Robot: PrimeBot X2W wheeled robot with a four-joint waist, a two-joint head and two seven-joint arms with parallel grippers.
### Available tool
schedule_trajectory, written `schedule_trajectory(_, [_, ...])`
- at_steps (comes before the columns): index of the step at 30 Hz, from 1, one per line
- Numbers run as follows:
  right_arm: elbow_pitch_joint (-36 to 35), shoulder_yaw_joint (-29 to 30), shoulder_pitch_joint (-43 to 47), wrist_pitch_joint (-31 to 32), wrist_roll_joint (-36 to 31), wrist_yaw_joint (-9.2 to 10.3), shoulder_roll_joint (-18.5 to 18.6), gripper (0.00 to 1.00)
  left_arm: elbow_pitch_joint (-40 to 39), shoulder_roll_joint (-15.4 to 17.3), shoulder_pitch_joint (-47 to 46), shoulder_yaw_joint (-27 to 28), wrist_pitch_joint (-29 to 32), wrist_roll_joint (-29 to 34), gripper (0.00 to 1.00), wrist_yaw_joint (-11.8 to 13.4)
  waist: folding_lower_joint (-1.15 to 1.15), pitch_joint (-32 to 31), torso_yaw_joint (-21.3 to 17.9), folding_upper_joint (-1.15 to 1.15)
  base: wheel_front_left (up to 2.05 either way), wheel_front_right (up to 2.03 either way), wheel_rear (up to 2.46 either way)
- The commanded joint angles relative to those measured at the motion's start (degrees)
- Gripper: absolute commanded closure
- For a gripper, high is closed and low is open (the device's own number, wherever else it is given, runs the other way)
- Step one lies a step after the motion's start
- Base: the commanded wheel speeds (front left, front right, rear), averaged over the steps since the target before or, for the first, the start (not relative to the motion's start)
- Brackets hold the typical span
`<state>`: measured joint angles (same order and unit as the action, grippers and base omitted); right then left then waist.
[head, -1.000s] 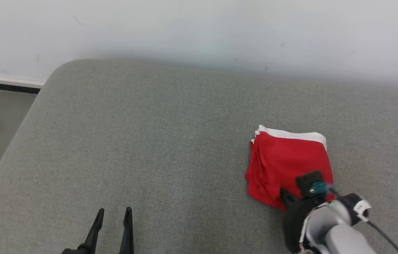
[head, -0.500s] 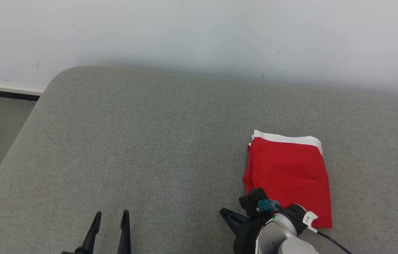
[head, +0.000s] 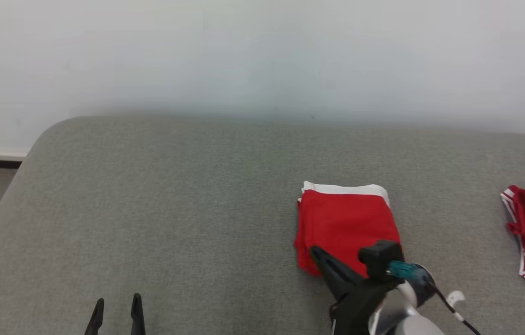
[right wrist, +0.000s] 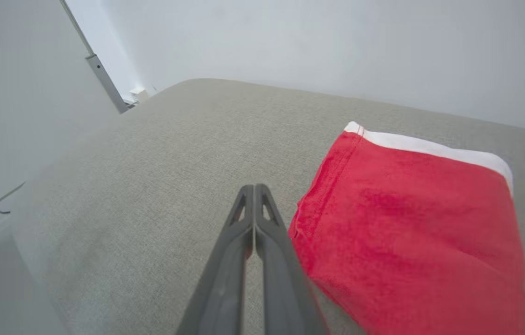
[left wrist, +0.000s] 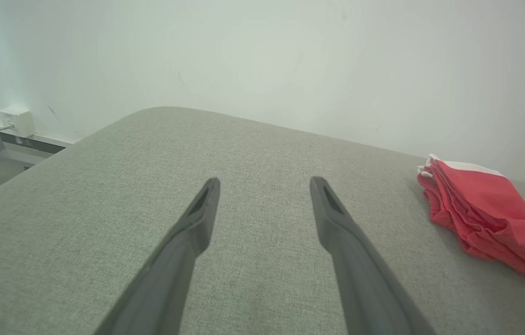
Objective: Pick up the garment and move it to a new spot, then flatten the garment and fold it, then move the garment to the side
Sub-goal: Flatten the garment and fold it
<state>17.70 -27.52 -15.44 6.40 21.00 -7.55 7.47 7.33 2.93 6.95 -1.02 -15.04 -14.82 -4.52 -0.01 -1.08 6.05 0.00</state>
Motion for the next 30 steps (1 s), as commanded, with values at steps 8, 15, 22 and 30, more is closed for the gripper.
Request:
schedule_trajectory(8, [-8.39, 12.47, 7.66, -2.46, -3.61, 0.16, 1.87, 0.00, -1.44, -0.07, 1.32, 2.79, -0.16, 0.05, 0.00, 0.32, 0.01, -1.44, -6.19, 0.00, 0.00, 0.00, 0.00])
schedule_trajectory(15, [-11.56, 20.21, 11.46, -4.46, -4.68, 0.16, 1.82, 0.00, -1.27, -0.07, 0.66, 4.34, -0.16, -0.19, 0.00, 0.16, 0.01, -1.22, -9.02, 0.00, 0.00, 0.00, 0.00])
schedule_trajectory(22, [-9.37, 23.17, 12.87, -8.28, -4.17, 0.16, 2.51, 0.00, -0.79, -0.07, 0.58, 5.34, -0.16, -0.01, 0.00, -0.19, 0.01, -1.32, -10.50, 0.00, 0.00, 0.00, 0.00])
schedule_trajectory(30, [-3.86, 23.69, 13.97, -15.01, -3.70, 0.17, 3.72, 0.00, 0.86, -0.08, 1.50, 7.01, -0.16, 0.37, 0.00, -0.60, 0.01, -2.44, -11.31, 0.00, 0.00, 0.00, 0.00])
